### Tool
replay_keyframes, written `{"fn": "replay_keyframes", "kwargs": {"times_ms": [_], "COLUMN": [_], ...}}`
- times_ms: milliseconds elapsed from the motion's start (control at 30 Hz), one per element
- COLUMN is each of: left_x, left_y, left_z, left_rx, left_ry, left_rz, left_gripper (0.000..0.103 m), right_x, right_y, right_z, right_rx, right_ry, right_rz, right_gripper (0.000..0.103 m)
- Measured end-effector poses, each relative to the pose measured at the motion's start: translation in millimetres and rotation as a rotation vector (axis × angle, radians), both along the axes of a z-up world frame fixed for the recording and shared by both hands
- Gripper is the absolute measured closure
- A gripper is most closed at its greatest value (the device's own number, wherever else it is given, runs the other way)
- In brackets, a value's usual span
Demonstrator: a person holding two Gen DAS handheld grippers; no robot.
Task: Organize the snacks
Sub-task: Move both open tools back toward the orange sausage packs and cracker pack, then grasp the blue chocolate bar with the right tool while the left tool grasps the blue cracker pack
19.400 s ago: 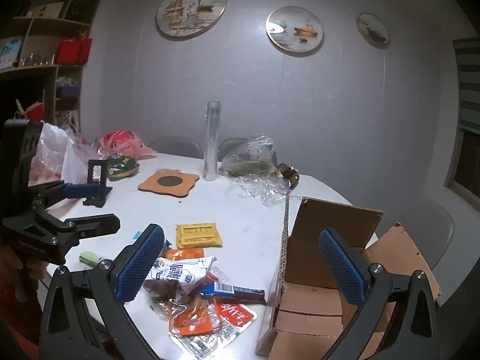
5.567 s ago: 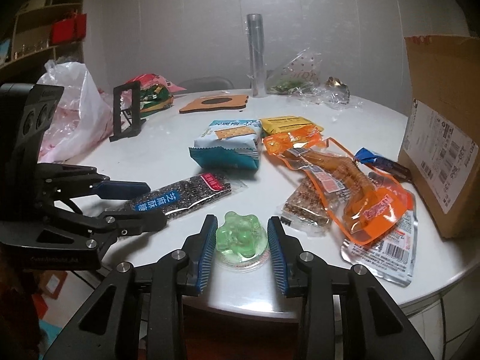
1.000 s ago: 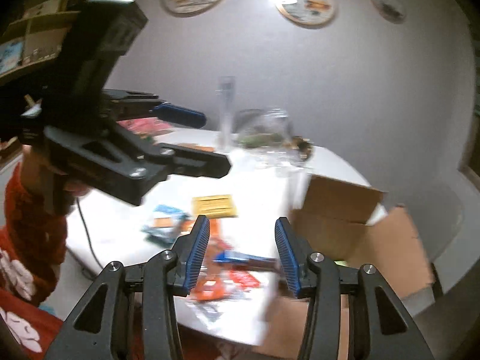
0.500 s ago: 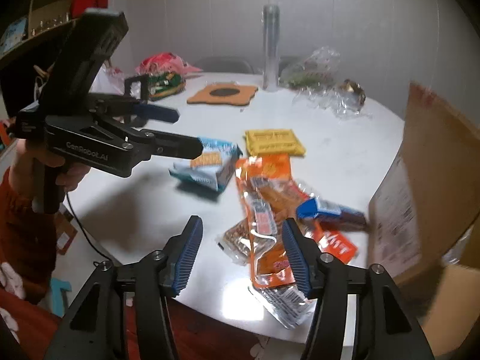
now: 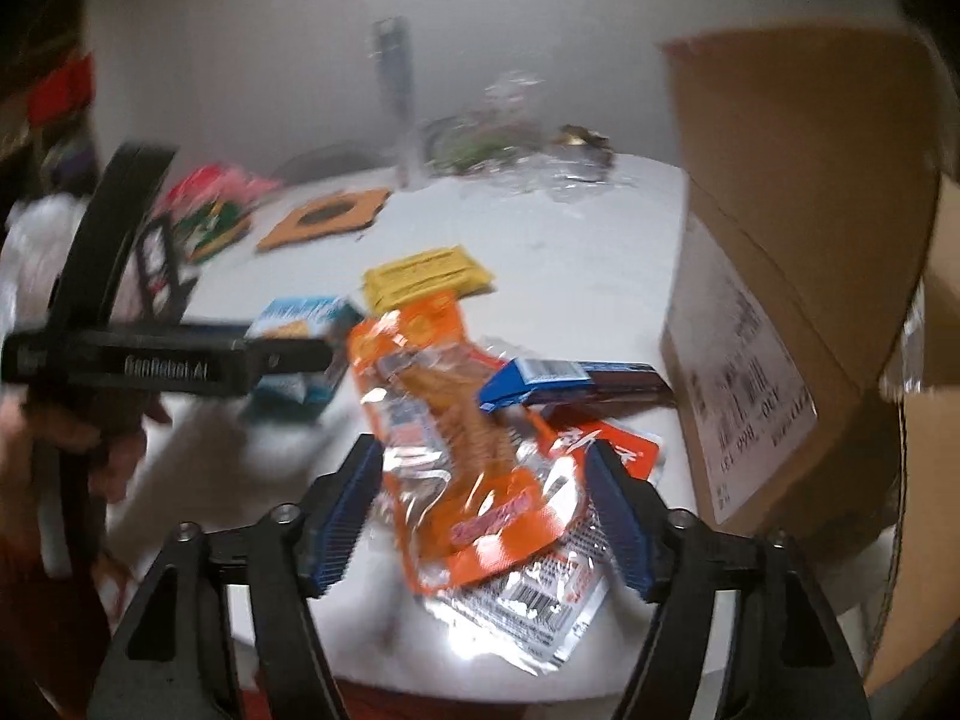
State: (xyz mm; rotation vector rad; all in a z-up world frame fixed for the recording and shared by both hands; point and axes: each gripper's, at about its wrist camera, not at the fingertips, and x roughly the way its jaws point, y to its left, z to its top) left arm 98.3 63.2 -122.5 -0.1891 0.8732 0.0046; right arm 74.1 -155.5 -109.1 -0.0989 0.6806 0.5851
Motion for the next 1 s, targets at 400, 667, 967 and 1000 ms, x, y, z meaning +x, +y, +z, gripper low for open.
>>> {"fn": "replay_keyframes", "kwargs": {"times_ms": [400,667,967,1000], "left_x": [3,-2,-4,-4], "left_y": [11,16,19,19], "left_z": [-14,-15,-15,-15], "left_rx": [0.021,0.012,0.003,0.002], "left_ry": [-0.029,-0.061,-0.073,-0.074], "left_rz": [-0.030,-0.075,-0.111,-0.113], "left_gripper": [0.028,0.031,0.032,0.032], "right_x": [42,62,65,62], "right_y": [1,13,22,25], "right_z": [-7,-13,-24,-24], "right_rx": [0.218,0.184,0.113,0.104], "right_ry": [0.114,0.117,0.082,0.073], "right_rz": [-0.271,-0.431,-0.474,-0.461], "right_gripper": [0.027,0.027,0.069,0.074]}}
